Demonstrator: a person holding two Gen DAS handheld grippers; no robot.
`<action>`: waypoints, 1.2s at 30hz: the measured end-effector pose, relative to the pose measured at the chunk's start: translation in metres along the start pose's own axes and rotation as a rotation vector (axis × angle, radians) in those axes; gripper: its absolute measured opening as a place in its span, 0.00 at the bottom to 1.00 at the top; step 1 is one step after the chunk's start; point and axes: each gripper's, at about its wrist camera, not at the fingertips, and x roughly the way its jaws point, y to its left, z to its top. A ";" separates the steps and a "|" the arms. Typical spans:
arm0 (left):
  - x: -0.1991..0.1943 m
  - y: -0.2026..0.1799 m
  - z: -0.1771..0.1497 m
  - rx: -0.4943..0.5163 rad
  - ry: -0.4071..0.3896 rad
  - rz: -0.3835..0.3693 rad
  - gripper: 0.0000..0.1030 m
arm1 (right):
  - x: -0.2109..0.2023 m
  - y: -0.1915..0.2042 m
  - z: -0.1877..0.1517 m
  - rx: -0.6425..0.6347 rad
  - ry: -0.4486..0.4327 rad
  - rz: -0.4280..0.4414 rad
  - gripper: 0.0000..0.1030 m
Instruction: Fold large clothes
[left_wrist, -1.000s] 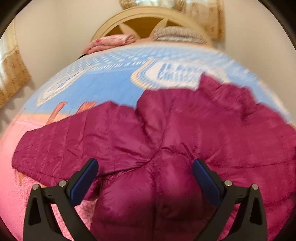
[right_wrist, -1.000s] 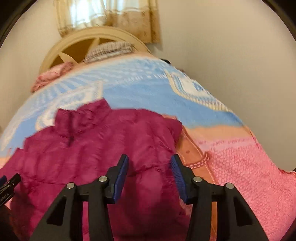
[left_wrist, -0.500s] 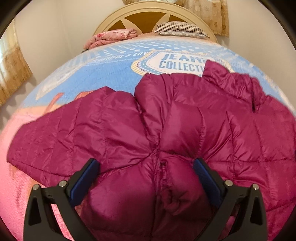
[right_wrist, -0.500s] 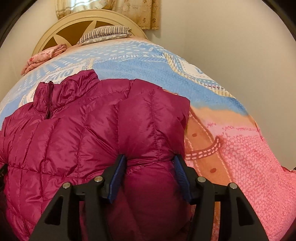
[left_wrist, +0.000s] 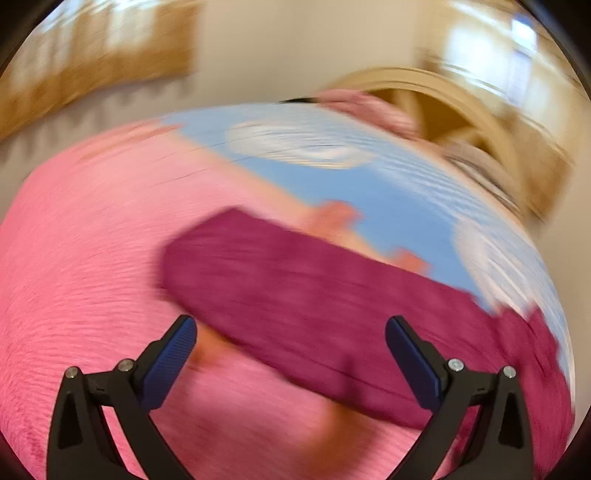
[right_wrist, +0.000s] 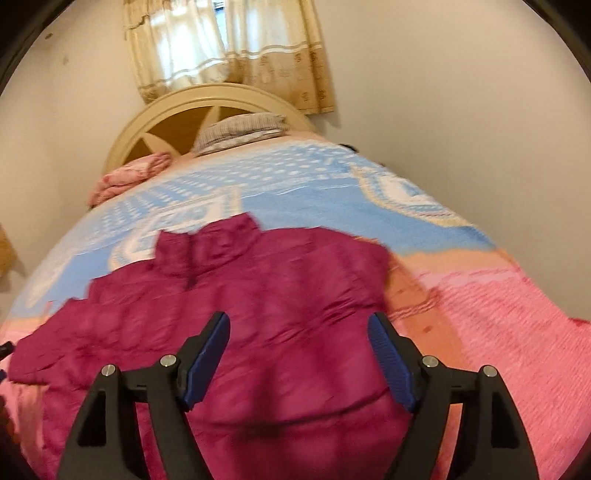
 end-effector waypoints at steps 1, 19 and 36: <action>0.011 0.018 0.007 -0.067 0.011 0.042 1.00 | -0.001 0.009 -0.004 -0.019 0.012 0.003 0.75; 0.058 0.044 0.022 -0.141 0.017 -0.015 0.17 | 0.044 0.056 -0.053 -0.137 0.166 -0.020 0.77; -0.111 -0.130 0.023 0.294 -0.298 -0.445 0.15 | 0.044 0.047 -0.052 -0.079 0.166 0.024 0.78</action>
